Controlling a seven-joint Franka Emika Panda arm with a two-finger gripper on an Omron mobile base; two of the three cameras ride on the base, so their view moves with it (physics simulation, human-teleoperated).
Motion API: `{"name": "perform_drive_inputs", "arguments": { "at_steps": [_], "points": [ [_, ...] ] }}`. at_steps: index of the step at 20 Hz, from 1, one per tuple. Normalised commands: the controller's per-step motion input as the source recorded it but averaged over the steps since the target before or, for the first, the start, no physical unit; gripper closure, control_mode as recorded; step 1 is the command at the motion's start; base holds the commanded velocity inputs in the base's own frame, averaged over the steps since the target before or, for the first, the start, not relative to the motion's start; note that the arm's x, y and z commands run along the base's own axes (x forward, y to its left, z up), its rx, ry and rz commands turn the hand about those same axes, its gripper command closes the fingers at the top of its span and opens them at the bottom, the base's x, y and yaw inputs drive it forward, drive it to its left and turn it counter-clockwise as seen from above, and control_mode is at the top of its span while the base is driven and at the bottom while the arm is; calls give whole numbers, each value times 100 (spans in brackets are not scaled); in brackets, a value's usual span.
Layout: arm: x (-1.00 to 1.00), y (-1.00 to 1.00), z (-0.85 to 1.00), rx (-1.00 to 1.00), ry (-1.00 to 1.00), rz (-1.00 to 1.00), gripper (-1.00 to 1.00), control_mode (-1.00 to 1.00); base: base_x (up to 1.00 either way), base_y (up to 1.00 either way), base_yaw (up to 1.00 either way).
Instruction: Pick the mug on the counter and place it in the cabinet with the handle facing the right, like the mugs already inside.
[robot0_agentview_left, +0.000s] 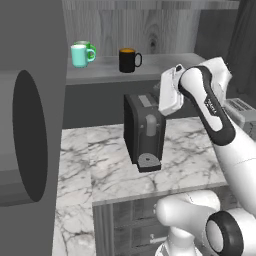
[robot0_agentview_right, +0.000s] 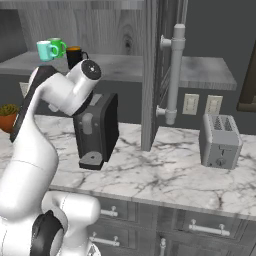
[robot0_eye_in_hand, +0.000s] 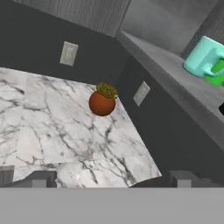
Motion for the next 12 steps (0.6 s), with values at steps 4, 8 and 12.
{"name": "perform_drive_inputs", "arguments": {
  "at_steps": [4, 8, 12],
  "points": [
    [-44, 24, -54, -15, 3, 0, -100, -100, 0, 0, 0],
    [-24, 15, -61, -15, 4, 0, -100, -100, 0, 0, 0],
    [-8, 7, -59, -12, 3, 0, -100, -100, 0, 0, 0]
  ]
}}
